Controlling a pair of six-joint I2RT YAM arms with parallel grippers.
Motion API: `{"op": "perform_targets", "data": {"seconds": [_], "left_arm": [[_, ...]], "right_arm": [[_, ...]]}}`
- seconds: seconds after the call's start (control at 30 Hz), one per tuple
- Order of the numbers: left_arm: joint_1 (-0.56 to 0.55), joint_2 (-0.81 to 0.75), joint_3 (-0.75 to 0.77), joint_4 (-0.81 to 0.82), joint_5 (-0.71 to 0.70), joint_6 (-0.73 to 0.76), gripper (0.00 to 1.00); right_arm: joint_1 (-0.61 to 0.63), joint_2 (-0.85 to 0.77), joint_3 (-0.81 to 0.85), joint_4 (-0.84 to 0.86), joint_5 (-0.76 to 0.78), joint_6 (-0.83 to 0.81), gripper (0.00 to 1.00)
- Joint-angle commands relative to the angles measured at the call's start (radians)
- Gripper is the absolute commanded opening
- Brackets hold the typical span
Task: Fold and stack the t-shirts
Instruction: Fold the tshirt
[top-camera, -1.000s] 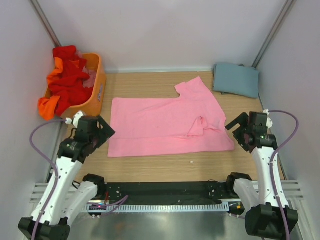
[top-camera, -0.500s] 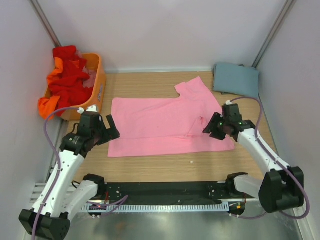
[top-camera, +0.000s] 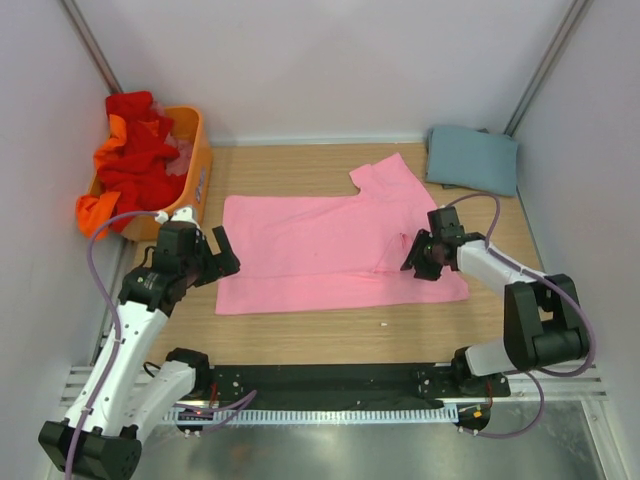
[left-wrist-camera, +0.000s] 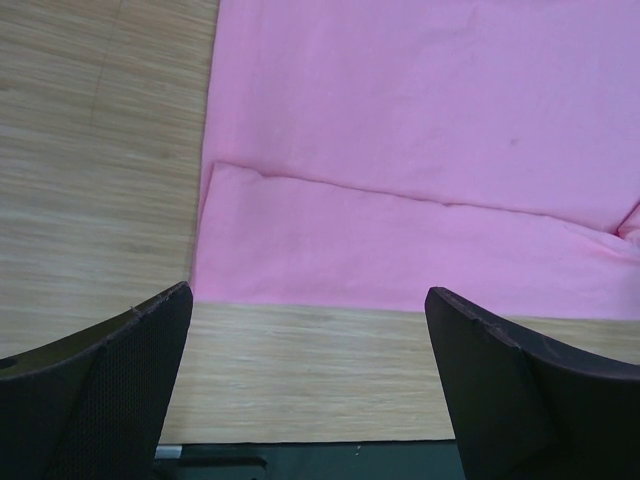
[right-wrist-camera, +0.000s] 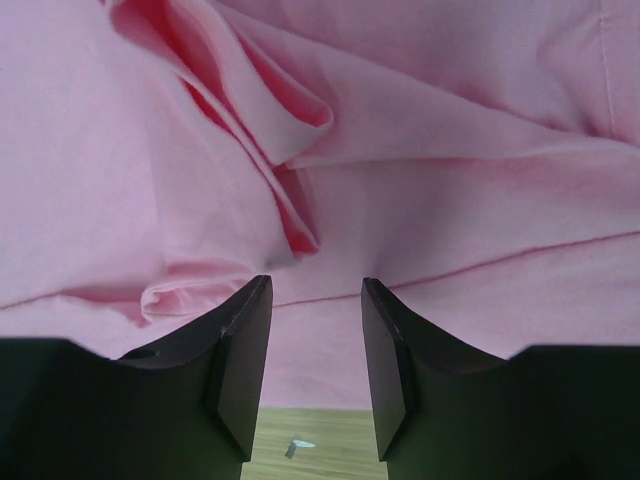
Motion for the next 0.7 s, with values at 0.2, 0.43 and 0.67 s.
{"op": "perform_targets", "data": {"seconds": [0.2, 0.43, 0.67], "left_arm": [[0.006, -0.010, 0.006, 0.044, 0.023, 0.018, 1.00], [0.006, -0.014, 0.004, 0.046, 0.026, 0.018, 1.00], [0.006, -0.016, 0.006, 0.046, 0.029, 0.018, 1.00]], "right_arm": [[0.003, 0.081, 0.024, 0.117, 0.010, -0.007, 0.41], [0.016, 0.095, 0.059, 0.105, 0.013, -0.003, 0.38], [0.023, 0.115, 0.075, 0.108, 0.021, -0.002, 0.36]]}}
